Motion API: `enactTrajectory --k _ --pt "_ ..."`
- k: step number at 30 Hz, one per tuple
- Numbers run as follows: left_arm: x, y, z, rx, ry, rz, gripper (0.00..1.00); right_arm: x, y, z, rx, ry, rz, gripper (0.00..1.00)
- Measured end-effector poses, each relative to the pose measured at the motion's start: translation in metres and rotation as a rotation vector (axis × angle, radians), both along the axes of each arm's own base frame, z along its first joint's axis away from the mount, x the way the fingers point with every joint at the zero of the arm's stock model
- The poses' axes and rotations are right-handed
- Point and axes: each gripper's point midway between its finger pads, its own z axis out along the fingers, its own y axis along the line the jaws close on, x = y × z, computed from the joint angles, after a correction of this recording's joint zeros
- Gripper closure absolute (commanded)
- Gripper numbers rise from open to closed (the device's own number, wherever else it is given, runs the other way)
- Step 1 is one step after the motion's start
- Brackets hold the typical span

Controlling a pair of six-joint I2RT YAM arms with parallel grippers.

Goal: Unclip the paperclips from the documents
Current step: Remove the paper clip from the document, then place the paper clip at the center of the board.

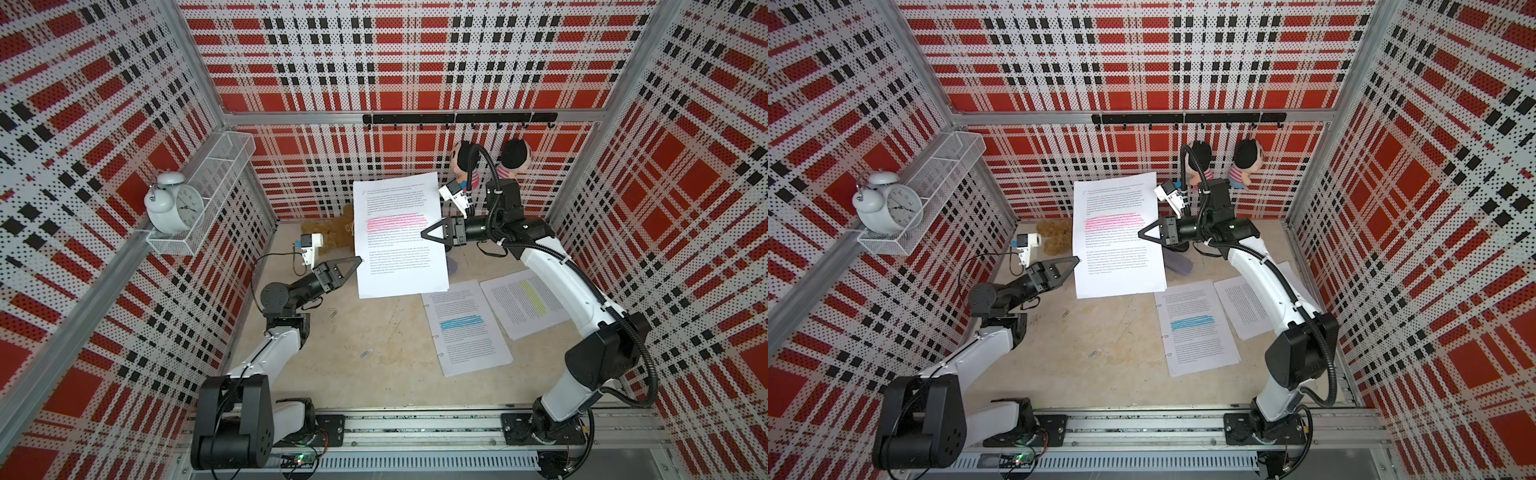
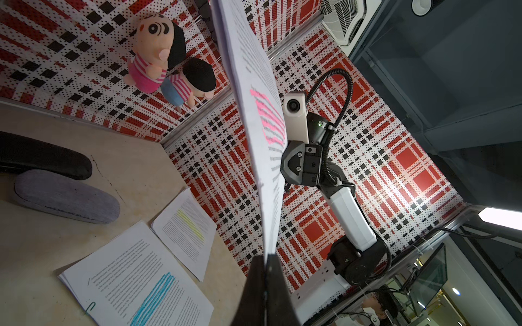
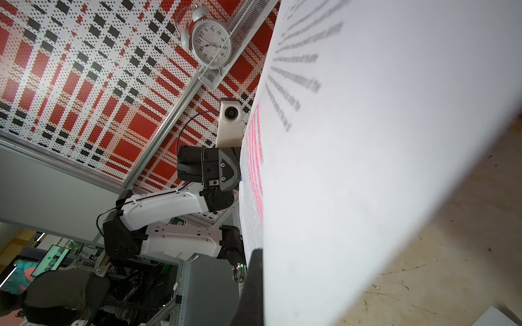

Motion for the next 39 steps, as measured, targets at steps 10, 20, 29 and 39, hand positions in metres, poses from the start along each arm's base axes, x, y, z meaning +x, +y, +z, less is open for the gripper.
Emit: enactTrajectory --k 10,20,29,39 --pt "0.001 -0.004 -0.017 0.090 0.003 0.039 1.00 0.005 -0.004 -0.010 -0.073 0.003 0.006 1.00" --pt "0.022 0.022 -0.068 0.179 0.158 0.182 1.00 0.073 -0.093 0.006 -0.139 -0.105 -0.294 1.00" --pt "0.037 0.036 -0.111 0.347 0.287 0.288 1.00 0.069 -0.075 -0.007 -0.158 -0.092 -0.276 1.00" --pt "0.015 0.089 -0.221 0.618 0.688 0.510 0.99 0.026 0.004 -0.053 -0.248 -0.043 -0.164 1.00"
